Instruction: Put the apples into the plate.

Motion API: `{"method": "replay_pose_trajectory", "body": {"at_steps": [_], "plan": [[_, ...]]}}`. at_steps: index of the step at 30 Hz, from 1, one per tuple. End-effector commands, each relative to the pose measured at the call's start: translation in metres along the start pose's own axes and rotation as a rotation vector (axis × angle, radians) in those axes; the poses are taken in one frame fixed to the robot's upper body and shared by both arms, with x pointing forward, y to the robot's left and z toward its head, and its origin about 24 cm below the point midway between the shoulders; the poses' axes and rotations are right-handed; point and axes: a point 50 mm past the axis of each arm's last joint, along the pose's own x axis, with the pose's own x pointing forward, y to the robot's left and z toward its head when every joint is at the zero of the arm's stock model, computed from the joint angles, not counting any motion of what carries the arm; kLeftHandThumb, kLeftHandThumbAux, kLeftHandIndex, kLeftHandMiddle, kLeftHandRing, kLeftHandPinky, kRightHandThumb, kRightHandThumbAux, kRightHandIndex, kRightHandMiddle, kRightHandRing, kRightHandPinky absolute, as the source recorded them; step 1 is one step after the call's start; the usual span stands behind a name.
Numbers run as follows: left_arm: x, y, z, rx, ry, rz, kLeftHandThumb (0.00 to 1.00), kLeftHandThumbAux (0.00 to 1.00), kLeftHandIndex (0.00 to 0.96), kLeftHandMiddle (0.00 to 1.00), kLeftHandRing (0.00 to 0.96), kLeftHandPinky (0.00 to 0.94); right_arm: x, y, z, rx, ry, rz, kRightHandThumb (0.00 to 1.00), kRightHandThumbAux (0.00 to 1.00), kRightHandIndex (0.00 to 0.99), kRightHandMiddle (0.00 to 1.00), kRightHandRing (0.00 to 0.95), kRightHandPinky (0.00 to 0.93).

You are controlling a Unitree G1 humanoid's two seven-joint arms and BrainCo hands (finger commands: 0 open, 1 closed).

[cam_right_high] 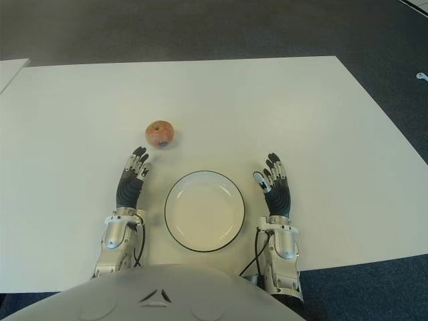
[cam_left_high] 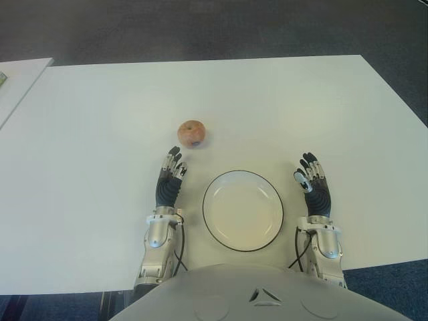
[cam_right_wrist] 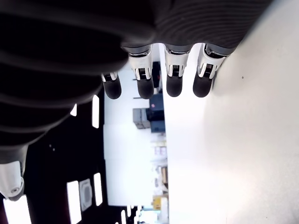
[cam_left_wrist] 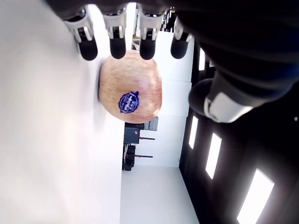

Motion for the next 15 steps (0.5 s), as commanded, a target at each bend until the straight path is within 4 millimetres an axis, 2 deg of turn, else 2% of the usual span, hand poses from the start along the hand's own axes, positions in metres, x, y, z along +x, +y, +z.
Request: {"method": "replay_pose_trajectory", "body": {"at_steps": [1, 11, 15], "plan": [[-0.0009, -0.0046, -0.0035, -0.038, 0.033, 0.004, 0.024, 0.553, 0.092, 0.032, 0.000, 0.000, -0.0027, 0.0008, -0.0054, 0.012, 0.038, -0.007, 0.212, 0.492, 0.000, 0.000, 0.000, 0.000], [0.0006, -0.0056, -0.0028, -0.062, 0.037, -0.017, 0.027, 0.554, 0.076, 0.033, 0.000, 0.000, -0.0027, 0.0008, -0.0059, 0.004, 0.038, -0.008, 0.216, 0.488, 0.000, 0.000, 0.000, 0.000], [0.0020, -0.0019, -0.0003, -0.018, 0.014, -0.028, 0.034, 0.550, 0.070, 0.031, 0.000, 0.000, -0.0027, 0.0010, -0.0059, -0.006, 0.040, -0.012, 0.220, 0.490, 0.000, 0.000, 0.000, 0.000]]}}
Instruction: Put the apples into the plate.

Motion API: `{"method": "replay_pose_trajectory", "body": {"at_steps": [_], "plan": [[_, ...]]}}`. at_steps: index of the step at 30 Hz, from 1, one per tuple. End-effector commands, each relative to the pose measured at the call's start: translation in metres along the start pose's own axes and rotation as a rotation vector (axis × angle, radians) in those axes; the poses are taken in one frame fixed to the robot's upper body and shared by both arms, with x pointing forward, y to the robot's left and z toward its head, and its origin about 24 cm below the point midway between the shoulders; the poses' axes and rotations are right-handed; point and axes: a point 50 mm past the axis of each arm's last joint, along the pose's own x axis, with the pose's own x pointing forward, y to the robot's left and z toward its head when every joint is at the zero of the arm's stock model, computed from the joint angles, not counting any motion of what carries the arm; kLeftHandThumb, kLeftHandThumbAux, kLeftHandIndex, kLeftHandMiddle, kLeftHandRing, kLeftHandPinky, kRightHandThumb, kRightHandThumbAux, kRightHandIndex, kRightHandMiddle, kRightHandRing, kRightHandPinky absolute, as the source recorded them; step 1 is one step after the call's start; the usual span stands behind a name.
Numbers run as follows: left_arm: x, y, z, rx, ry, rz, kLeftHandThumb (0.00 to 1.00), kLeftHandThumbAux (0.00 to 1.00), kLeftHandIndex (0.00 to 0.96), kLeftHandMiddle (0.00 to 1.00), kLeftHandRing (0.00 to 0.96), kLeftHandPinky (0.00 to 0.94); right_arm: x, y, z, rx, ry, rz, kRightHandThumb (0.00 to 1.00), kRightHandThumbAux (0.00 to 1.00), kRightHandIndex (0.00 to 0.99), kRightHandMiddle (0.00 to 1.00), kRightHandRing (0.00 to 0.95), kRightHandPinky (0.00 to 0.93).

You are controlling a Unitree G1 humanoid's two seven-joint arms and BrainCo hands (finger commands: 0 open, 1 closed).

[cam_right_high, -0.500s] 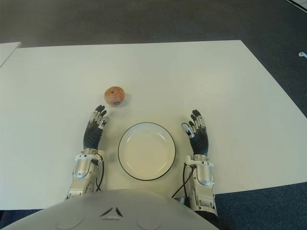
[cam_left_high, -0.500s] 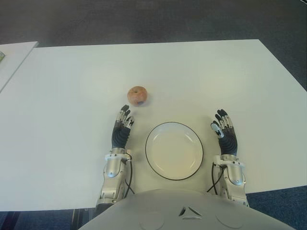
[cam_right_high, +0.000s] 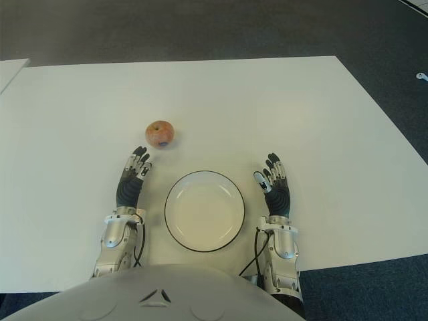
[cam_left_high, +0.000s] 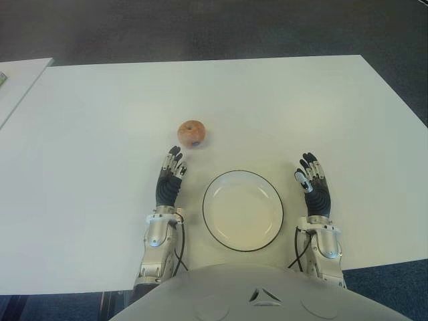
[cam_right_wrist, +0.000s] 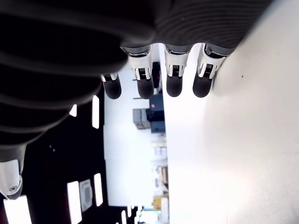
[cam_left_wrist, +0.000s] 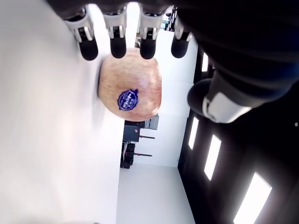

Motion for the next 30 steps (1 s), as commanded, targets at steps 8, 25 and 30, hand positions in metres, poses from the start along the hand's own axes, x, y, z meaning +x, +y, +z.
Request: {"method": "replay_pose_trajectory", "body": {"at_steps": [8, 25, 30], "plan": [[0.009, 0.005, 0.027, 0.303, -0.126, 0.004, 0.064, 0.546, 0.055, 0.022, 0.000, 0.000, -0.003, 0.000, -0.007, -0.002, 0.049, -0.009, 0.218, 0.507, 0.000, 0.000, 0.000, 0.000], [0.073, -0.019, 0.098, 1.260, -0.536, -0.062, 0.286, 0.464, 0.042, 0.010, 0.009, 0.027, 0.000, -0.002, -0.011, 0.006, 0.061, 0.010, 0.214, 0.563, 0.000, 0.000, 0.000, 0.000], [0.093, -0.034, 0.116, 1.463, -0.552, -0.131, 0.332, 0.412, 0.055, 0.001, 0.001, 0.011, -0.001, -0.002, -0.012, 0.009, 0.065, 0.011, 0.216, 0.571, 0.000, 0.000, 0.000, 0.000]]}}
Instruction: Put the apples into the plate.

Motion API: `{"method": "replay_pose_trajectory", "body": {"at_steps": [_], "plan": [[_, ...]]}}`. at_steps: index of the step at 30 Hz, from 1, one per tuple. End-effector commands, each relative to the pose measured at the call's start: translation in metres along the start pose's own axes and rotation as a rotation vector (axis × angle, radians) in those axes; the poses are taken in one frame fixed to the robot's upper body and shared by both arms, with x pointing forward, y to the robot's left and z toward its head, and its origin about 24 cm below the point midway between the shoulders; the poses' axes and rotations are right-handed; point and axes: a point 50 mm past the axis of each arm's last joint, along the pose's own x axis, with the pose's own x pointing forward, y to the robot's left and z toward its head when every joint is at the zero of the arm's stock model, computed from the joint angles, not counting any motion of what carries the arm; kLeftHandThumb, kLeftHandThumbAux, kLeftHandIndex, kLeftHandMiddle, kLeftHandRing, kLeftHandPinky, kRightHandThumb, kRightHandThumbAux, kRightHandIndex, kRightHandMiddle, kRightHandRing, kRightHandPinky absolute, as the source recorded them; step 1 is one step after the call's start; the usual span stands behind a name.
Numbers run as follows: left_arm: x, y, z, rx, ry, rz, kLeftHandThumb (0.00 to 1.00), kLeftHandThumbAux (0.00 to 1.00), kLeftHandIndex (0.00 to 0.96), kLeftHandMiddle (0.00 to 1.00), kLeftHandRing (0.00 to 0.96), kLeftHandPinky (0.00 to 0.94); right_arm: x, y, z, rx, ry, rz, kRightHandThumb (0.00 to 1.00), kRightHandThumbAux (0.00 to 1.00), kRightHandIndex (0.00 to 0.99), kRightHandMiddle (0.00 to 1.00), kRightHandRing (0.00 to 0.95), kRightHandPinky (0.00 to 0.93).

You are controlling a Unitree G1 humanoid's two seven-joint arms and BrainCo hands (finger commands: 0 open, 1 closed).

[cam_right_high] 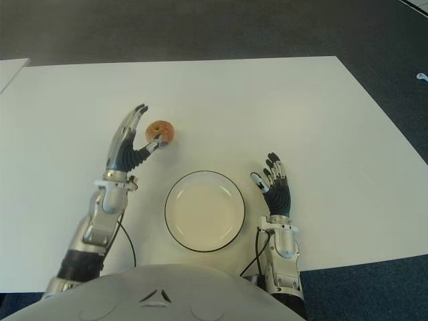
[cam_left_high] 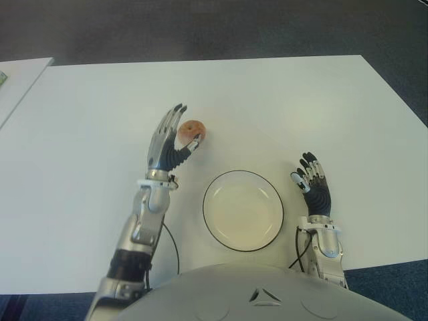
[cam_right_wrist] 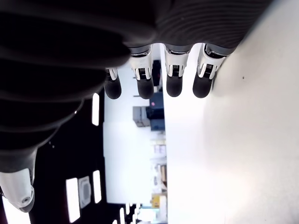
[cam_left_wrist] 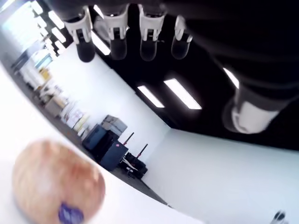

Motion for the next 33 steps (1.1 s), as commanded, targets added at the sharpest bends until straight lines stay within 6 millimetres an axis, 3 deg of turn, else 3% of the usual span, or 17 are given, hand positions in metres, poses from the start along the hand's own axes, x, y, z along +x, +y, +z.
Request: {"method": "replay_pose_trajectory", "body": {"at_steps": [1, 10, 18, 33], "plan": [[0.043, 0.007, 0.017, 0.346, -0.134, -0.115, 0.335, 0.405, 0.057, 0.001, 0.000, 0.012, -0.004, 0.000, -0.012, 0.021, 0.066, -0.002, 0.216, 0.571, 0.000, 0.000, 0.000, 0.000], [0.084, 0.004, 0.016, 0.537, -0.219, -0.270, 0.334, 0.340, 0.064, 0.000, 0.000, 0.001, -0.006, 0.002, -0.017, 0.032, 0.069, -0.009, 0.208, 0.576, 0.000, 0.000, 0.000, 0.000], [0.107, -0.011, 0.005, 0.621, -0.262, -0.346, 0.356, 0.316, 0.066, 0.000, 0.000, 0.003, -0.011, 0.004, -0.021, 0.030, 0.071, -0.028, 0.200, 0.542, 0.000, 0.000, 0.000, 0.000], [0.117, -0.030, -0.010, 0.701, -0.311, -0.400, 0.358, 0.307, 0.044, 0.000, 0.000, 0.007, -0.019, 0.000, -0.025, 0.028, 0.076, -0.041, 0.201, 0.532, 0.000, 0.000, 0.000, 0.000]]}}
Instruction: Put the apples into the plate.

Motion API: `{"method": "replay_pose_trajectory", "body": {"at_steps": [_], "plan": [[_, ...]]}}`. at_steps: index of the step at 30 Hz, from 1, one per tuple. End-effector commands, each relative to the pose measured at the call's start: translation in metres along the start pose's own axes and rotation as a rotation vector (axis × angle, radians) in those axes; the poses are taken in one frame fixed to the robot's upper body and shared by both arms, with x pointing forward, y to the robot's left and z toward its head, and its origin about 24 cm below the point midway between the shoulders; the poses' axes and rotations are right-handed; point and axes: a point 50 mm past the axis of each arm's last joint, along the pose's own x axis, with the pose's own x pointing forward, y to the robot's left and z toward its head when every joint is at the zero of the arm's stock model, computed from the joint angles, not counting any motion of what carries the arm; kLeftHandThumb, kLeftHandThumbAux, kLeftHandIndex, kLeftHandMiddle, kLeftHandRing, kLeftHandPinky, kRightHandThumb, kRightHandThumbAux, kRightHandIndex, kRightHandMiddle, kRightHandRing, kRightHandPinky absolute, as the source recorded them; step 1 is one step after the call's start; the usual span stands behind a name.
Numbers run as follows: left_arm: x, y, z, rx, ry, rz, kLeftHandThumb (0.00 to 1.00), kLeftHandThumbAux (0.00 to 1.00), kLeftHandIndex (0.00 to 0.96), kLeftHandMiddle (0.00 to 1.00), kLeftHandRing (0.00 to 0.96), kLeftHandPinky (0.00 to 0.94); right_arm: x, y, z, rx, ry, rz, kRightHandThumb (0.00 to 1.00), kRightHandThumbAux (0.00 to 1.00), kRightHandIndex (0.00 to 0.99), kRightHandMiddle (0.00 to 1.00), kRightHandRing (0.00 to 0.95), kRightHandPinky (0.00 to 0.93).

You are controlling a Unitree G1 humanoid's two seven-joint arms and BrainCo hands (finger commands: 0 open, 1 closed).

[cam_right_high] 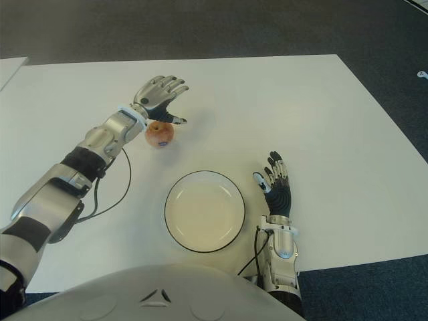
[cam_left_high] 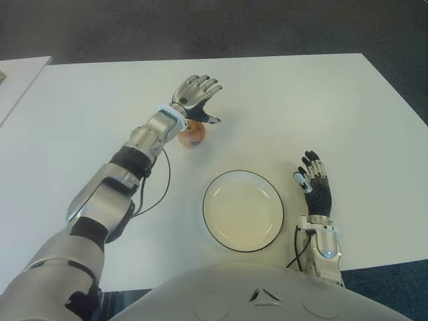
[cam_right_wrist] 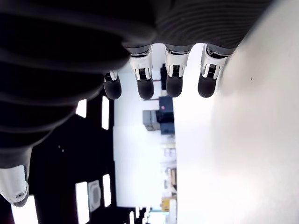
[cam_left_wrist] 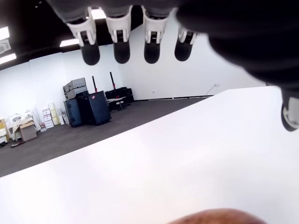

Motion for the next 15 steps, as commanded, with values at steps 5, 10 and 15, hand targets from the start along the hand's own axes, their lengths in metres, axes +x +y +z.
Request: {"method": "replay_pose_trajectory", "body": {"at_steps": [5, 10, 15], "plan": [[0.002, -0.016, 0.003, 0.026, -0.026, -0.048, 0.341, 0.298, 0.027, 0.000, 0.000, 0.001, -0.017, -0.004, -0.019, -0.004, 0.104, -0.029, 0.195, 0.535, 0.000, 0.000, 0.000, 0.000], [0.002, -0.023, 0.003, 0.023, -0.025, -0.080, 0.332, 0.295, 0.010, 0.000, 0.000, 0.000, -0.018, -0.004, -0.021, -0.012, 0.105, -0.028, 0.189, 0.544, 0.000, 0.000, 0.000, 0.000], [0.001, -0.027, 0.002, 0.020, -0.019, -0.106, 0.324, 0.286, 0.002, 0.000, 0.000, 0.000, -0.019, -0.005, -0.022, -0.017, 0.111, -0.023, 0.186, 0.557, 0.000, 0.000, 0.000, 0.000]]}}
